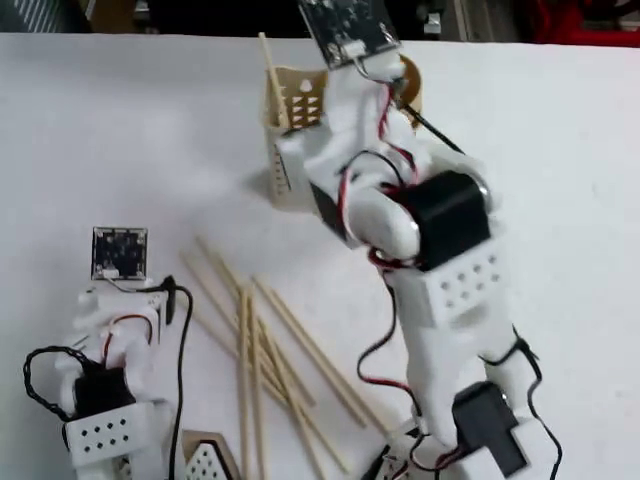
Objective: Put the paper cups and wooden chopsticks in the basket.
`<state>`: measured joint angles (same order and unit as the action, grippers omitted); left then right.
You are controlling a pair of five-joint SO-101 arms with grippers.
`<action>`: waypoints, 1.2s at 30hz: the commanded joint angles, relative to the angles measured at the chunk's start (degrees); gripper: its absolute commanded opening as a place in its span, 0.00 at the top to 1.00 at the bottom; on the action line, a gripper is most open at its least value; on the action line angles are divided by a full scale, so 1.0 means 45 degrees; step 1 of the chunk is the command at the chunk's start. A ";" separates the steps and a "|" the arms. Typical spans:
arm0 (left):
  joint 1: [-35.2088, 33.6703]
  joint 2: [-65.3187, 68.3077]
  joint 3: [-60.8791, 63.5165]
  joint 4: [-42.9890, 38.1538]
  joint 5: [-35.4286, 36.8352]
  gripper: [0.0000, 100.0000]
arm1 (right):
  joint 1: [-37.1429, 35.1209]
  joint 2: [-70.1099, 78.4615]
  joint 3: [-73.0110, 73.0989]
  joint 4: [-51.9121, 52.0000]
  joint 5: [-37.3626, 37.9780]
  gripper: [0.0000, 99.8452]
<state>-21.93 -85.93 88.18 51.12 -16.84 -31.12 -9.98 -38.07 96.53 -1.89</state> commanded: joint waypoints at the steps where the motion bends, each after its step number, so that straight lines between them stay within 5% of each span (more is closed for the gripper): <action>1: 0.0147 -0.0147 -0.0918 0.0469 -0.0137 0.76 | 0.0283 -0.0889 0.0293 0.0420 0.0137 0.93; 12: 0.1377 0.0264 -0.7170 0.6095 -0.0840 0.75 | 0.0537 -0.4230 0.6662 0.0244 0.0137 0.92; 23: 0.2198 0.6945 -1.1643 0.9455 -0.0195 0.76 | 0.2784 -0.6613 1.4242 -0.4249 0.0000 0.92; 36: 0.4620 1.0149 -0.9963 0.6779 0.3165 0.66 | 0.4093 -0.6691 1.9497 -1.0481 -0.1328 0.92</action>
<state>-4.97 -42.59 41.76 85.93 -6.64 -14.15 -38.46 48.53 53.98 -7.43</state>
